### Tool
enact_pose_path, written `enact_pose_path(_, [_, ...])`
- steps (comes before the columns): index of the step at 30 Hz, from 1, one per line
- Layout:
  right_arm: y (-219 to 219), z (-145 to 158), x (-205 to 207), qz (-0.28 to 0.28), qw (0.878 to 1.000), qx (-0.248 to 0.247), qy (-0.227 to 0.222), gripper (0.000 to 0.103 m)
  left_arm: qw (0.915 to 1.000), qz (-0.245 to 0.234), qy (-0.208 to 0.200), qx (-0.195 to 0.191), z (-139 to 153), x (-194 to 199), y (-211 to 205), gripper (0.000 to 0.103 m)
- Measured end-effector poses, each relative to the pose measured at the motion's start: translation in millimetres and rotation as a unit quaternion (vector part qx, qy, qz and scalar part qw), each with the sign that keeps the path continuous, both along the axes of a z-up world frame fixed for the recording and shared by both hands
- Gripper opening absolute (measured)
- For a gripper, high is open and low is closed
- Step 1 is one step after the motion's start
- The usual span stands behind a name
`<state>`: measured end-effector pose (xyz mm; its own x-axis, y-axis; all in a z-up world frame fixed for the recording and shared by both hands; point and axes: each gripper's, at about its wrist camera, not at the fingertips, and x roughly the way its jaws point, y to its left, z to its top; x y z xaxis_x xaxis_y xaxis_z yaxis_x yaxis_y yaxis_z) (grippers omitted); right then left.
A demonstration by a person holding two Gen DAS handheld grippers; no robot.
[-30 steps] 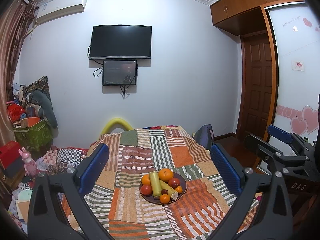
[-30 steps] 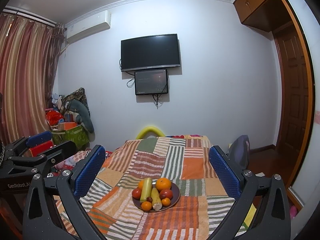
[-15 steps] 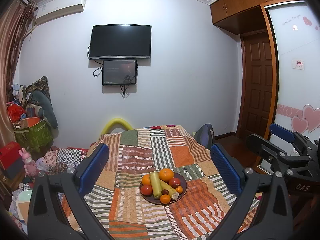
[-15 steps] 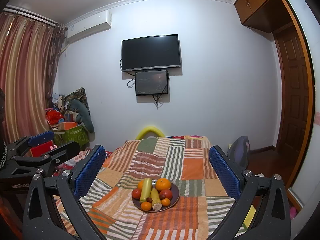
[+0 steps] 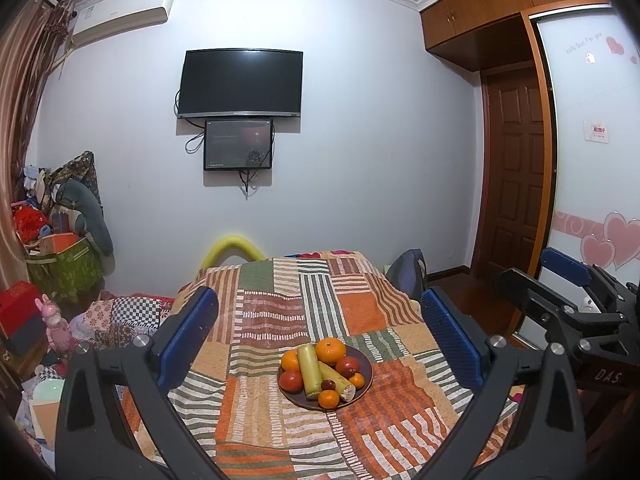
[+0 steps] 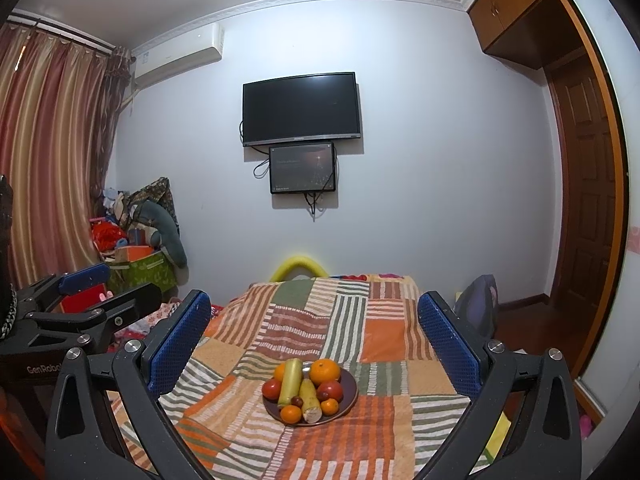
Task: Organize fruits
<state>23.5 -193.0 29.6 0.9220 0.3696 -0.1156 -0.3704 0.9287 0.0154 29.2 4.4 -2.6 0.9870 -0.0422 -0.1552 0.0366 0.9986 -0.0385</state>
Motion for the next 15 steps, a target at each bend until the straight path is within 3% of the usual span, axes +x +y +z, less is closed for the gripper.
enact_pose_path(15, [0.4,0.2,0.4,-0.002,1.0,-0.002,0.003,0.103,0.9999,-0.011,0.009,0.0,-4.5,4.0,0.2,0.103])
